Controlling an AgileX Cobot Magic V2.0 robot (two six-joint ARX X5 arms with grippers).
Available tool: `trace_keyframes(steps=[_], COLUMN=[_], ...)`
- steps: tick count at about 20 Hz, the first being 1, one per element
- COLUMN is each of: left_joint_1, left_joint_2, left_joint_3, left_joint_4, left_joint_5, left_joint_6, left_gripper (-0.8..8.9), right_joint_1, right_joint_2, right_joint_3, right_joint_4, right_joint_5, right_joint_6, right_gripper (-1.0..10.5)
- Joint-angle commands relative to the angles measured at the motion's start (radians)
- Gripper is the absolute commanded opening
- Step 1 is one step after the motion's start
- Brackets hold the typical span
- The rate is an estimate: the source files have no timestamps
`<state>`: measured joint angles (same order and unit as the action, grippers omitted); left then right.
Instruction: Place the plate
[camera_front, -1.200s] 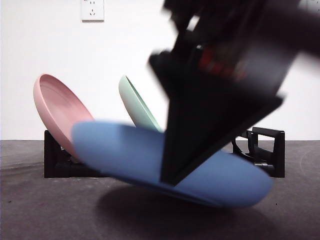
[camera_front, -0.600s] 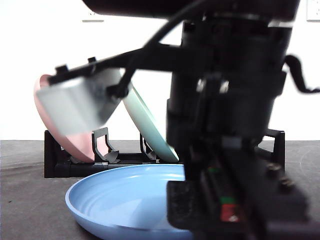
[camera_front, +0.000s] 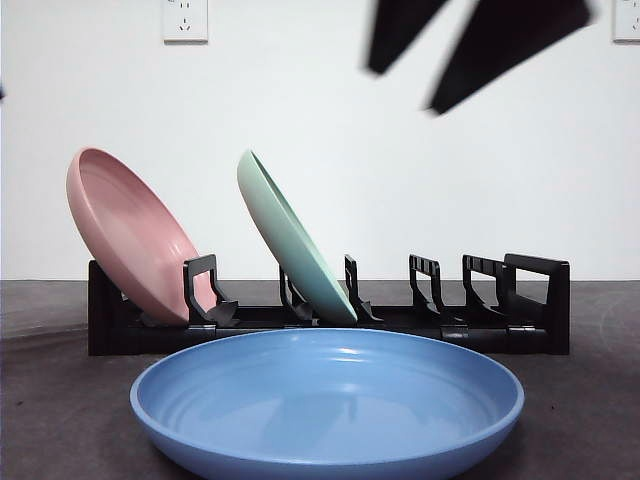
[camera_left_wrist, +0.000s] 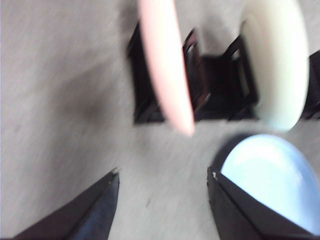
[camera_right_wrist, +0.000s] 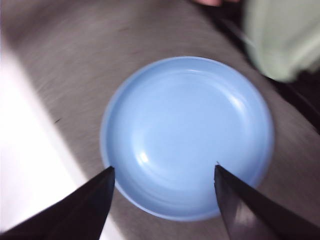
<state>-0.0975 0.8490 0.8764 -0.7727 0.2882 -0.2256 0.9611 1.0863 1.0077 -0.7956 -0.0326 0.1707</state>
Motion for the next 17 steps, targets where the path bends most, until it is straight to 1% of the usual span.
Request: trace_keyframes(steps=[1,4,6,8,13,15,17], left_joint_1=[-0.018,-0.051,-0.069,-0.082,-0.117,-0.124,-0.126], left_joint_2=[0.064,0.189,0.285,0.386,0.615,0.675,0.711], left_joint_3=[0.063,0.171,0.254,0.344,0.558,0.605,0.621], left_joint_4=[0.036,0.037,0.036,0.03,-0.042,-0.071,-0.08], left_joint_5=[-0.016,-0.075,-0.111,-0.13,-0.243,-0.27,-0.274], left_joint_6=[-0.035,-0.023,-0.006,0.008,0.046,0.054,0.054], left_gripper=[2.81,2.81,2.81,2.81,2.81,2.8,2.79], right_joint_1=[-0.047,-0.107,-0.122,-0.124,-0.125,-0.125,-0.125], right_joint_2=[-0.048,-0.119,-0.153,-0.17,-0.174,-0.174,-0.174], right_joint_3=[0.009,0.009,0.01,0.01,0.01,0.01,0.009], right_joint_4=[-0.022,-0.038,-0.04,-0.045,-0.065,-0.065,-0.065], right_joint_5=[0.0,0.0,0.0,0.007,0.006,0.007,0.01], right_joint_6=[0.082,0.097,0.111,0.111,0.111,0.111,0.111], right_gripper=[3.2,3.2,3.2,3.2,3.2,3.2,3.2])
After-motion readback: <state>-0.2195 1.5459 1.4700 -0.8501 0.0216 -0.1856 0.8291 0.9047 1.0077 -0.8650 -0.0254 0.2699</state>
